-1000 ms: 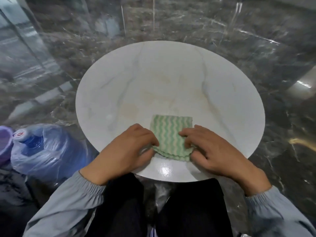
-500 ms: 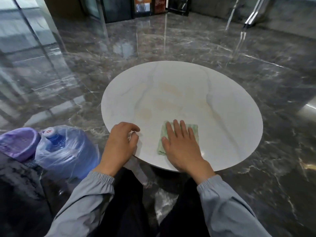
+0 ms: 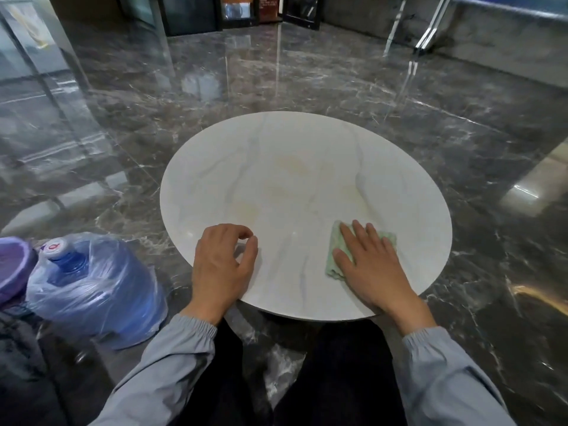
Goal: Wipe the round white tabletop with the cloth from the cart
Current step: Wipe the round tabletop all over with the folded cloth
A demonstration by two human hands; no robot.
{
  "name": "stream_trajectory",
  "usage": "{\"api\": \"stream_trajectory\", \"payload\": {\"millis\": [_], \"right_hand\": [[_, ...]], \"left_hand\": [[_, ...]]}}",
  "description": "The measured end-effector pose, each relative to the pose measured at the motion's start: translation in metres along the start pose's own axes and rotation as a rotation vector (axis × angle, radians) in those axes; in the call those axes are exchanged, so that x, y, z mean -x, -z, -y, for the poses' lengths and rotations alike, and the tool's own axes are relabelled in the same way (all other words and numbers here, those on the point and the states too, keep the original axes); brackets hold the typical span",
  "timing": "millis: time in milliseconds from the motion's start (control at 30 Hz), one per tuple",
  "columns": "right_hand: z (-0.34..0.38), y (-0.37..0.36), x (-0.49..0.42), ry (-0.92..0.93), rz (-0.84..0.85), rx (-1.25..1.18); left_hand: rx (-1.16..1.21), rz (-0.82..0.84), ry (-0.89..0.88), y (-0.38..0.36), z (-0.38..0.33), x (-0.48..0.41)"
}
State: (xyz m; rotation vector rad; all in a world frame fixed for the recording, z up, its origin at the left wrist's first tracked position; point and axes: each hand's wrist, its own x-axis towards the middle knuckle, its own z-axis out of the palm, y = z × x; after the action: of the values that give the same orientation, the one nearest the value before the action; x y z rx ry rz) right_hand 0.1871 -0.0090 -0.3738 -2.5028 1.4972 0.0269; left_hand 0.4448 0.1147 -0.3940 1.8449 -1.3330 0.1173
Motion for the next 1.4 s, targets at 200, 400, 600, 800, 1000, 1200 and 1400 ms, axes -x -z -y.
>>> {"api": "stream_trajectory", "payload": {"millis": [200, 400, 600, 800, 1000, 1200, 1400], "right_hand": [[0.067, -0.01, -0.004, 0.169, 0.038, 0.033], [0.093, -0.022, 0.026, 0.385, 0.034, -0.001], [-0.026, 0.007, 0.012, -0.015, 0.027, 0.007], [0.037, -0.008, 0.008, 0.069, 0.001, 0.065], [0.065, -0.016, 0.035, 0.322, 0.0, 0.028], [-0.07, 0.016, 0.003, -0.11, 0.005, 0.024], [-0.011, 0.004, 0.0, -0.043, 0.021, 0.067]], "left_hand": [[-0.077, 0.005, 0.012, -0.004, -0.001, 0.002], [-0.016, -0.024, 0.014, -0.003, 0.006, 0.004], [-0.037, 0.008, 0.041, -0.004, 0.001, 0.004], [-0.1, 0.037, 0.03, -0.005, -0.002, 0.005], [-0.081, 0.042, -0.016, -0.002, -0.001, 0.004], [-0.049, 0.062, -0.087, -0.003, -0.011, 0.003], [-0.045, 0.044, -0.027, -0.012, -0.015, 0.004]]}}
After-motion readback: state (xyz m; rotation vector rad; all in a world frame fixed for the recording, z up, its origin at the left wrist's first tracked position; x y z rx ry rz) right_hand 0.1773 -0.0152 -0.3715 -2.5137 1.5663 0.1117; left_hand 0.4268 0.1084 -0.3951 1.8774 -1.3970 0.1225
